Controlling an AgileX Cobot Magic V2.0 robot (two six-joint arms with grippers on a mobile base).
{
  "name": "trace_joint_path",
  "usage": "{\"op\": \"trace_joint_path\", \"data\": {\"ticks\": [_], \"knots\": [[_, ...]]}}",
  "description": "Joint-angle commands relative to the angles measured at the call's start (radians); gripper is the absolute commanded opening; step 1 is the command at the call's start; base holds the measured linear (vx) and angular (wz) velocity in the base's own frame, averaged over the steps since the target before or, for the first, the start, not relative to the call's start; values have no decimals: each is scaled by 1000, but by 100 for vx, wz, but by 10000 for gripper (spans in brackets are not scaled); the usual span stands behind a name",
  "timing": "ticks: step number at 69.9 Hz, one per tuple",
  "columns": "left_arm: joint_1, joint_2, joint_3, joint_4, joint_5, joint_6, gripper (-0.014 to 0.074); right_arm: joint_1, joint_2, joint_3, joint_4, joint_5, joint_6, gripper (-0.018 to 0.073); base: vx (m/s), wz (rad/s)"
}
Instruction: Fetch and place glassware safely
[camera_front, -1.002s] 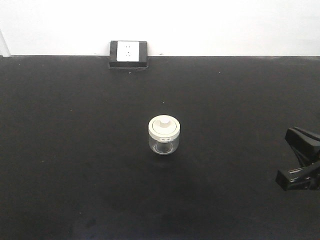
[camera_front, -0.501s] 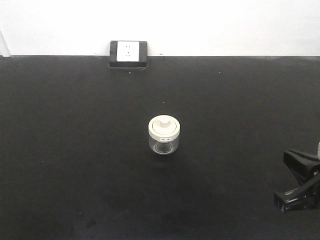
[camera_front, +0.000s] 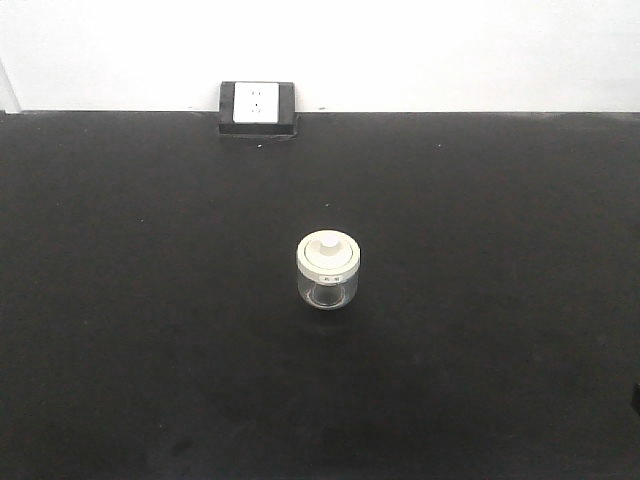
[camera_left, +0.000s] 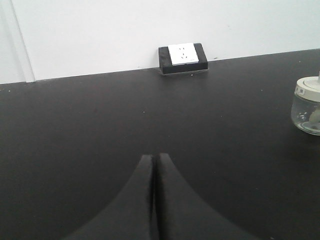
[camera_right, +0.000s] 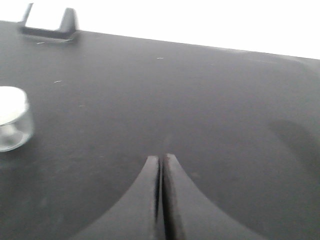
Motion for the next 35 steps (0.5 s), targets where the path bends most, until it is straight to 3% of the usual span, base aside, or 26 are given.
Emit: {"op": "trace_joint_path", "data": {"ticks": [1, 15, 35], "knots": [[-4, -12, 27, -11, -64, -1, -7, -28, -46, 19, -2, -69, -6, -3, 0, 0], [-4, -12, 27, -11, -64, -1, -7, -31, -210, 197, -1, -164, 24, -3, 0, 0], [-4, -12, 27, -11, -64, -1, -7, -31, -432, 375, -2, -171, 28, -3, 0, 0]]}}
